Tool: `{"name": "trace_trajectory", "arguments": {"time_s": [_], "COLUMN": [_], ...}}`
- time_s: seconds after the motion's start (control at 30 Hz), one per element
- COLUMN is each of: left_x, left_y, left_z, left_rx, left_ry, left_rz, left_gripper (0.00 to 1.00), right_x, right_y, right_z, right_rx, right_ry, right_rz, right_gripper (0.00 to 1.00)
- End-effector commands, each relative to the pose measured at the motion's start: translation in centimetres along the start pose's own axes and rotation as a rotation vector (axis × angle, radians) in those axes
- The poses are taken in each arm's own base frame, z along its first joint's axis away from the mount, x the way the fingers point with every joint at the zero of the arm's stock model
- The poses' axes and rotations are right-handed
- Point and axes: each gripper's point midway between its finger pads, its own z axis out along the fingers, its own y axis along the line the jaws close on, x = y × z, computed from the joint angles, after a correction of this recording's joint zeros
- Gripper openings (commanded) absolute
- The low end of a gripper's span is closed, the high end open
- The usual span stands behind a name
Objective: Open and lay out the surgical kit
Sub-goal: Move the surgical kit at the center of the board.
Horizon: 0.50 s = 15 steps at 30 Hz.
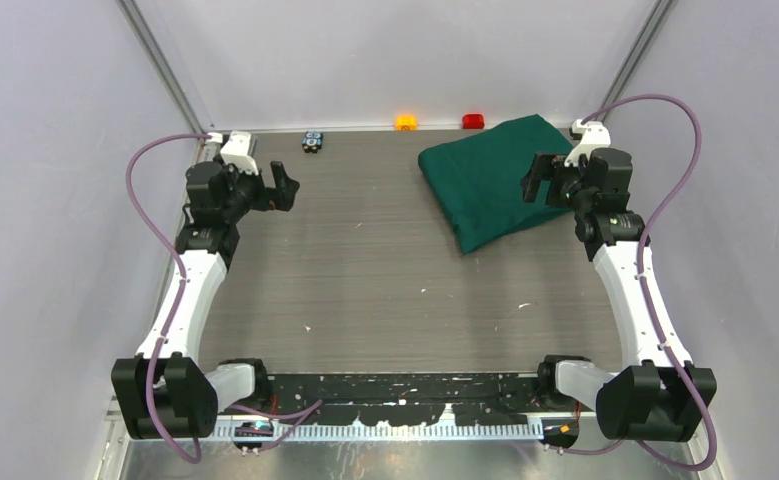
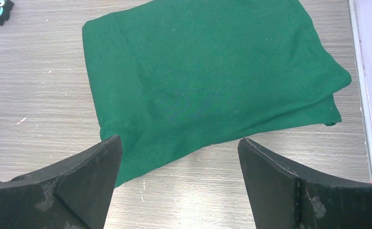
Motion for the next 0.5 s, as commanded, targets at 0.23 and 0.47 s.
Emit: {"name": "trace_trajectory", "arguments": {"time_s": [0.23, 0.47], "left_x": [-1.1, -0.9], "left_y": [-1.2, -2.6], "left_z": [-1.4, -1.5], "left_rx": [0.054, 0.129], "left_ry": [-0.004, 0.006], "left_rz": [0.051, 0.043], "left_gripper": [1.0, 1.0], "right_x": [-1.0, 0.9], "right_y": [1.1, 3.2], "right_z": [-0.4, -0.1], "right_rx": [-0.067, -0.194], "right_ry": [-0.042, 0.045], "right_rz": [-0.043, -0.098], "right_gripper": [0.96, 0.94]}}
